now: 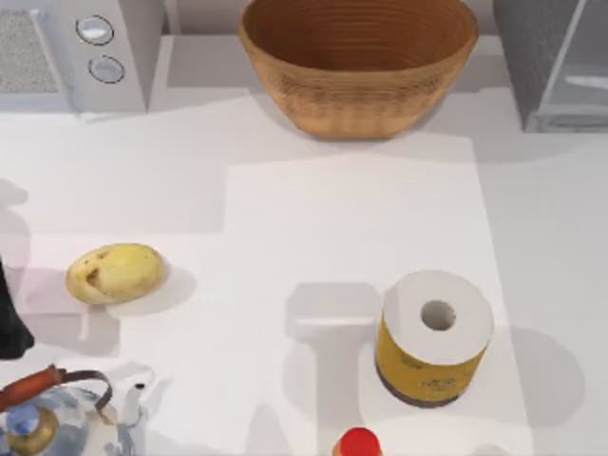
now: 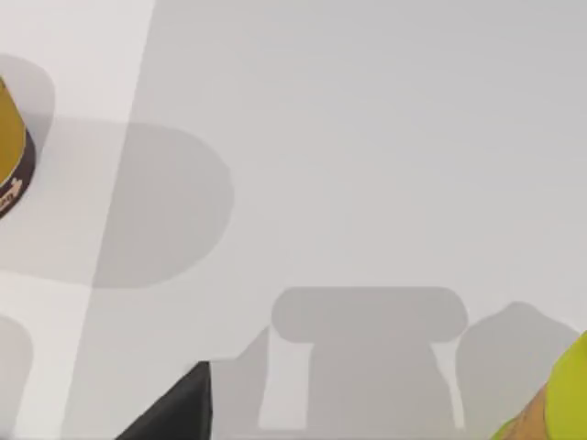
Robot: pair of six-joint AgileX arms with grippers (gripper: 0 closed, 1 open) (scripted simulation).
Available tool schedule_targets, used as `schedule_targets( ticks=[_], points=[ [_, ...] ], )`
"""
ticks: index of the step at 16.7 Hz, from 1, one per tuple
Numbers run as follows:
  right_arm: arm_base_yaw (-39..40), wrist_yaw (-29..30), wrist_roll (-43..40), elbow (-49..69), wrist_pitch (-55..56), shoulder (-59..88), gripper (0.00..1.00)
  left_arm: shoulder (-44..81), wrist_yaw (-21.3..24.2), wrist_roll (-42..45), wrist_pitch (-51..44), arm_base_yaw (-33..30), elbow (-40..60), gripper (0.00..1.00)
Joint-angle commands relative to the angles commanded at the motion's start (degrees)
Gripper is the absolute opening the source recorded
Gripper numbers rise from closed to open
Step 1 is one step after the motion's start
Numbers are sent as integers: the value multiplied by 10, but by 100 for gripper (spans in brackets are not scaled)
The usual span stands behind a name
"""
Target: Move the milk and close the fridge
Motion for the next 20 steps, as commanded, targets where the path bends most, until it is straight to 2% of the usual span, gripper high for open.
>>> schedule_targets(
  ticks=[4,7,14,20],
  points=[
    [-29,-24,-49,25,18,17,100,0,0,0,0,0,0,100],
    [-86,-71,-142,74,40,60,100,0,0,0,0,0,0,100],
    [-317,-200,-453,170,49,265,100,0,0,0,0,0,0,100],
    [-522,-296,-679,208,32,489,100,0,0,0,0,0,0,100]
  ],
)
